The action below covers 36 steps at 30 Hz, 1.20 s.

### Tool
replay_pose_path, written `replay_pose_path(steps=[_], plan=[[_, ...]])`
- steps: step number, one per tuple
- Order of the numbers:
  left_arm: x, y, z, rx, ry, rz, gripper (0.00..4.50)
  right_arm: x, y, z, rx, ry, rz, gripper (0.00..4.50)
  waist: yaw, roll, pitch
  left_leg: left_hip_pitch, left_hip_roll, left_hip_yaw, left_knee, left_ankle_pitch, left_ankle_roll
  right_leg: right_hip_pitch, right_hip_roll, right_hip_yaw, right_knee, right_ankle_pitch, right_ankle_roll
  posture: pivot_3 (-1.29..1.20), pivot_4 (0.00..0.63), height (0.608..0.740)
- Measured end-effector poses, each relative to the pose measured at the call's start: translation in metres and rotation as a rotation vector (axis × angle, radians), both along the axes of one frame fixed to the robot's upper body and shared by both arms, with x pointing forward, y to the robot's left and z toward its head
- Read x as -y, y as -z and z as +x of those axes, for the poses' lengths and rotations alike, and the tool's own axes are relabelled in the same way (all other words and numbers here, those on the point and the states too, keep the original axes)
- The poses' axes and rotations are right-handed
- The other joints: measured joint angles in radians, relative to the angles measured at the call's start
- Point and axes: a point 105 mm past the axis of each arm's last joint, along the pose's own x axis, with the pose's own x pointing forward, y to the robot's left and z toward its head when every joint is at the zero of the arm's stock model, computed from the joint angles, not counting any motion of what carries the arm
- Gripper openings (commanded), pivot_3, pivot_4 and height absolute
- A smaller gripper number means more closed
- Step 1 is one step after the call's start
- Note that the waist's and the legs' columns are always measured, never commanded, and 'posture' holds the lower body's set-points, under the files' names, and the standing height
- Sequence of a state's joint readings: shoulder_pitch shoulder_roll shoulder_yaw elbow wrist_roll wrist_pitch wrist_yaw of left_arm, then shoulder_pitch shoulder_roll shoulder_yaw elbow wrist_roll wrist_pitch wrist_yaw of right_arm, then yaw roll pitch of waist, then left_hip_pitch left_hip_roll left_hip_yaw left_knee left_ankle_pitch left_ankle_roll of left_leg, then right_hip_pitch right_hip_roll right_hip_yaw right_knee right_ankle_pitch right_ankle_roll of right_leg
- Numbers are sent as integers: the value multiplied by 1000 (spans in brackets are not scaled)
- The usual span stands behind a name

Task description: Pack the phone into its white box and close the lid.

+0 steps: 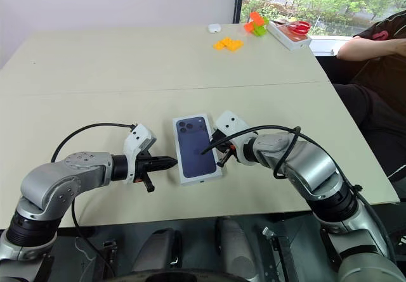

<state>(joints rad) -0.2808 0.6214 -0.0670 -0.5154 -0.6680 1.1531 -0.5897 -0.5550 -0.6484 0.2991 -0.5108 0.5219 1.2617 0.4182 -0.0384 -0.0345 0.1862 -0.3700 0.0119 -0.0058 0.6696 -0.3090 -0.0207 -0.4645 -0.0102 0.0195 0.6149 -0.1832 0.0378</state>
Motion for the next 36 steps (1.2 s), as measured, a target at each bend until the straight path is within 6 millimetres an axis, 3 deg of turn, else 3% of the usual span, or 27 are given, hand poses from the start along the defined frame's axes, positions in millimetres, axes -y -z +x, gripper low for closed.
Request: replay_pose_path(steps=[6,12,14,21,25,29,31,36], plan=[[0,-1,0,-2,-2,-13,0,1,0,0,2,-1,-1,32,0,0,0,0,0,0,0,0,0,0,0,0,0,0,0,0,150,739],[-30,-47,27,82,-158,-243,0,40,-27,3,130,13,-11,32,11,0,0,0,-1,-1,3,0,0,2,1,-1,0,-1,1,0,150,739],[-30,-56,31,108,-155,-256,0,36,-30,-1,147,-28,6,32,13,0,0,2,0,-1,4,0,0,4,1,-1,0,-2,3,0,150,739],[-24,-61,48,127,-170,-258,0,22,-30,-16,142,-127,46,32,23,0,0,0,0,-2,10,0,0,4,0,-2,3,-2,3,0,150,739],[-6,-55,61,121,-166,-221,0,10,-27,-33,105,-220,79,32,30,0,0,-2,-1,-3,11,-1,1,4,-1,-3,2,0,0,0,150,739],[18,-28,61,48,-113,-115,0,4,-6,-44,13,-251,52,32,22,0,0,-2,-2,-1,12,-1,1,4,-2,-1,2,0,0,0,150,739],[22,-16,61,19,-105,-51,0,6,4,-44,-29,-222,36,32,21,-1,0,-1,-1,-1,12,-1,1,4,-1,-1,3,0,0,0,150,739],[28,-11,64,36,-88,22,0,7,13,-45,-56,-196,11,32,24,0,-1,1,-1,-2,12,-1,1,7,-1,-2,3,-1,0,0,150,739]])
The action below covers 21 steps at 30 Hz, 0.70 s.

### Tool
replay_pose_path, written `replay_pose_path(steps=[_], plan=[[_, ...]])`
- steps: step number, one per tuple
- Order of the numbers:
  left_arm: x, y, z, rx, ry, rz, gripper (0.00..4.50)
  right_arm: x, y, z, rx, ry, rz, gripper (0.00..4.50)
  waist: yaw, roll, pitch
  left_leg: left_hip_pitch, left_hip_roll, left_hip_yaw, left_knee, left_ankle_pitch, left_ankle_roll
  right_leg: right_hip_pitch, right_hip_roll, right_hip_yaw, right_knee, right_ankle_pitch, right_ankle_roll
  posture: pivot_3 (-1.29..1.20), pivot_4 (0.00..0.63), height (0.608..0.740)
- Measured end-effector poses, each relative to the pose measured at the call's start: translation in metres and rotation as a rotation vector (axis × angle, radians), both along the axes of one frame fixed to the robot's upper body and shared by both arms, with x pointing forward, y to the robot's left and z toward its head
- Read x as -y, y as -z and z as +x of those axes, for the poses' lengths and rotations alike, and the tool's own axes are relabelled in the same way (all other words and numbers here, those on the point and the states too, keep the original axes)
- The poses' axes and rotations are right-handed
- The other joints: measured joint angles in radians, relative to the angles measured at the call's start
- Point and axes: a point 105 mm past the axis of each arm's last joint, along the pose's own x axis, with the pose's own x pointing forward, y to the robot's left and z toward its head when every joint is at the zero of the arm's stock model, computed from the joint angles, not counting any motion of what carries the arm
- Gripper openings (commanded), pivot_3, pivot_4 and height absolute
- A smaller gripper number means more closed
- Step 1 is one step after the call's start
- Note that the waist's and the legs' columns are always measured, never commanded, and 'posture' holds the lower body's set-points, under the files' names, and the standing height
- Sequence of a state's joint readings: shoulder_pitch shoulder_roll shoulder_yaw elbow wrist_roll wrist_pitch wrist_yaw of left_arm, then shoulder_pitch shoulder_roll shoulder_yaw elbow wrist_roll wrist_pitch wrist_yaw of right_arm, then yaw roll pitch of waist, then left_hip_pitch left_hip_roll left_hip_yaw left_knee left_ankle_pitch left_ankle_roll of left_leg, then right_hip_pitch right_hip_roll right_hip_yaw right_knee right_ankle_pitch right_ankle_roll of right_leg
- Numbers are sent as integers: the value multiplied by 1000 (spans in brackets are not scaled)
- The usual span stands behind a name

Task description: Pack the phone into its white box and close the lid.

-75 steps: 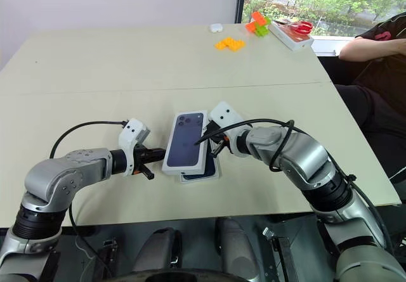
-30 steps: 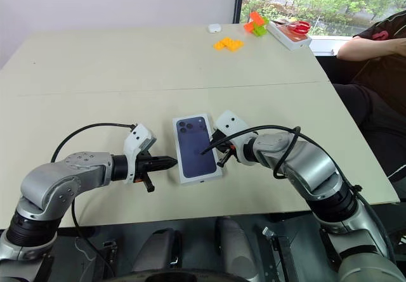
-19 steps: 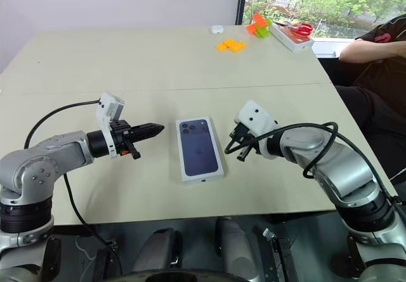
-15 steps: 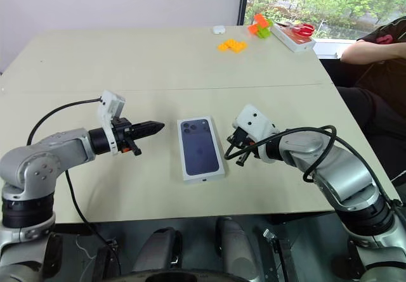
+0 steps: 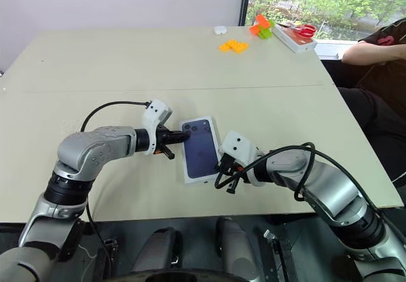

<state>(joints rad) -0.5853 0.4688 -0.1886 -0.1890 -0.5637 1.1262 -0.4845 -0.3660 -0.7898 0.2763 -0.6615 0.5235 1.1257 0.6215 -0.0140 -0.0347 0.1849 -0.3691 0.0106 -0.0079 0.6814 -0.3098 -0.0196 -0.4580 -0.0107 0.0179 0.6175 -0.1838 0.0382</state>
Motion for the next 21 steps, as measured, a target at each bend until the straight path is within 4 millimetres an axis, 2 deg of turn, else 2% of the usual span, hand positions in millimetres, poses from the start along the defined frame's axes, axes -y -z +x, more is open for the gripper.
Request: replay_pose_path(steps=[4,6,9,11,14,16,18,19,21], plan=[[2,3,-1,12,11,26,0,0,2,0,1,4,-12,32,0,-1,-1,5,0,0,0,-1,1,5,0,0,-1,-3,1,0,150,739],[0,5,-1,19,3,23,0,0,3,0,3,6,-13,32,0,0,-1,14,0,0,-1,-4,7,15,0,0,-3,-5,1,0,150,739],[-7,4,0,43,-41,-55,0,-2,-6,10,58,43,53,32,-6,0,-1,14,2,1,-1,-5,8,14,1,1,-3,-6,2,0,150,739],[-26,-2,4,99,-117,-113,0,4,-25,26,146,117,132,32,-6,0,0,13,2,2,-1,-5,8,12,1,1,-2,-5,2,0,150,739],[-69,-16,13,207,-262,-96,0,24,-45,47,270,239,190,32,-1,0,0,13,2,1,-1,-5,8,12,1,1,-3,-5,2,0,150,739],[-98,-23,16,278,-358,-52,0,39,-51,60,326,316,198,32,0,0,0,13,2,2,-1,-5,8,13,1,1,-3,-5,2,0,150,739],[-119,-22,15,312,-425,-13,0,49,-49,68,346,371,196,32,0,0,1,13,2,2,-1,-5,8,13,-1,1,-4,-5,2,0,150,739],[-126,-21,13,325,-449,-6,0,53,-48,73,350,392,198,32,1,0,1,13,2,2,-1,-5,8,13,-1,1,-4,-5,2,0,150,739],[-156,-16,4,345,-532,14,0,69,-42,83,355,457,200,32,-3,0,1,13,2,3,-1,-5,9,13,-2,3,-4,-5,2,0,150,739]])
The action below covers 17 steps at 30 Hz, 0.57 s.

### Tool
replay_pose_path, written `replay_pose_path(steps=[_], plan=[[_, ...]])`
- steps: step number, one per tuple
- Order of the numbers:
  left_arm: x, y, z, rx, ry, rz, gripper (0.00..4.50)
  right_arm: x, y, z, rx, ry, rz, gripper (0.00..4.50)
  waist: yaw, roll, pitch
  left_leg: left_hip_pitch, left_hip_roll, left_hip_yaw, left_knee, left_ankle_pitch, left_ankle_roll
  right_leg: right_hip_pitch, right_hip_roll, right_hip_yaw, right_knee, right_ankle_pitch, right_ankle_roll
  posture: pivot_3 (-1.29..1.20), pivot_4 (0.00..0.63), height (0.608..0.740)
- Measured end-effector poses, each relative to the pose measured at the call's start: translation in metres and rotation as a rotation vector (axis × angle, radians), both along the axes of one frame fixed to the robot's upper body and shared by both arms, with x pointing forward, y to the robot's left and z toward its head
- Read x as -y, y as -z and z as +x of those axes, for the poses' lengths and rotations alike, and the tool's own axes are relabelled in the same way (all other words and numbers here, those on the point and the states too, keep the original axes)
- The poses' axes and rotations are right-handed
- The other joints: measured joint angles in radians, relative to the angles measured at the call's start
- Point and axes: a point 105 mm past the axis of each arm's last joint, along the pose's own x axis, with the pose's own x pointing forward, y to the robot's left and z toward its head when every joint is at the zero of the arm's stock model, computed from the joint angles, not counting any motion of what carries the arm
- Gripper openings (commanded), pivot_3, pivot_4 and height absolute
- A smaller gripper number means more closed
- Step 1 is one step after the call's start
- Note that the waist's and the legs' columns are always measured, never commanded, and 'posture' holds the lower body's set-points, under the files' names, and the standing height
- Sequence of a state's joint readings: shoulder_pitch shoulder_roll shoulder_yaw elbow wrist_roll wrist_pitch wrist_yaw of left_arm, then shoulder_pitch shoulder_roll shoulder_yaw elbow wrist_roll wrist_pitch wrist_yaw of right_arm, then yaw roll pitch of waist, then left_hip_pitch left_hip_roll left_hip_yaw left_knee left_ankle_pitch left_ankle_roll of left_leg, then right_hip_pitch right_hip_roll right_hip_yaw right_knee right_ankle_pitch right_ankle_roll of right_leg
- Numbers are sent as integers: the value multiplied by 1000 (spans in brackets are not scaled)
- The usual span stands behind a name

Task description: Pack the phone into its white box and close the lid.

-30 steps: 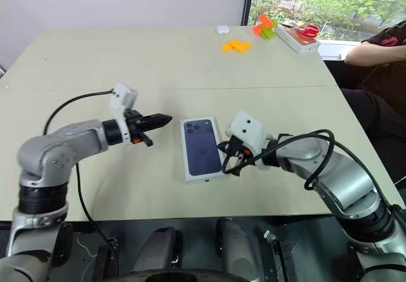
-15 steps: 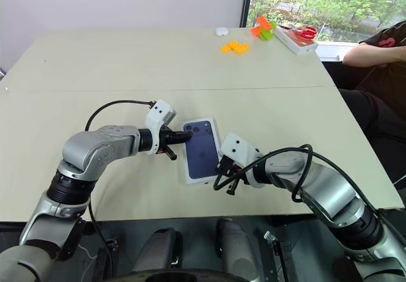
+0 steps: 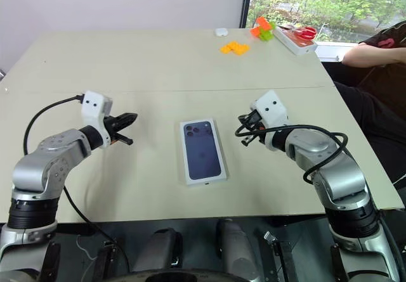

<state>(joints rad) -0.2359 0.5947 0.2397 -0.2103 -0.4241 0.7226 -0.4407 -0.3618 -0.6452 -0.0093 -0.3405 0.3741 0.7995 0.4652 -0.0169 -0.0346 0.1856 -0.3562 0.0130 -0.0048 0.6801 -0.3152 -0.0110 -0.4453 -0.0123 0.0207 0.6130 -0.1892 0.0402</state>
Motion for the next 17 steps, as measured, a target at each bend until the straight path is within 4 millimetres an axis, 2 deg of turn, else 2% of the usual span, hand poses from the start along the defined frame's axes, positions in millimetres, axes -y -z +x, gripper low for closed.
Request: replay_pose_path(steps=[3,5,10,17], plan=[[-50,3,-19,21,-149,26,0,35,15,15,-33,135,8,32,-2,0,0,0,0,1,0,-1,1,0,0,1,0,0,-1,0,150,739],[-64,1,-28,51,-190,40,0,40,21,21,-38,160,24,32,2,1,0,0,0,1,0,-1,1,0,0,0,0,0,0,0,150,739],[-63,7,-36,63,-191,55,0,35,14,34,14,136,33,32,2,1,1,0,1,1,0,-1,1,0,0,0,0,0,0,0,150,739],[-62,9,-41,66,-200,59,0,26,17,35,26,103,67,32,0,1,1,1,2,1,0,-1,2,0,1,0,0,0,0,0,150,739]])
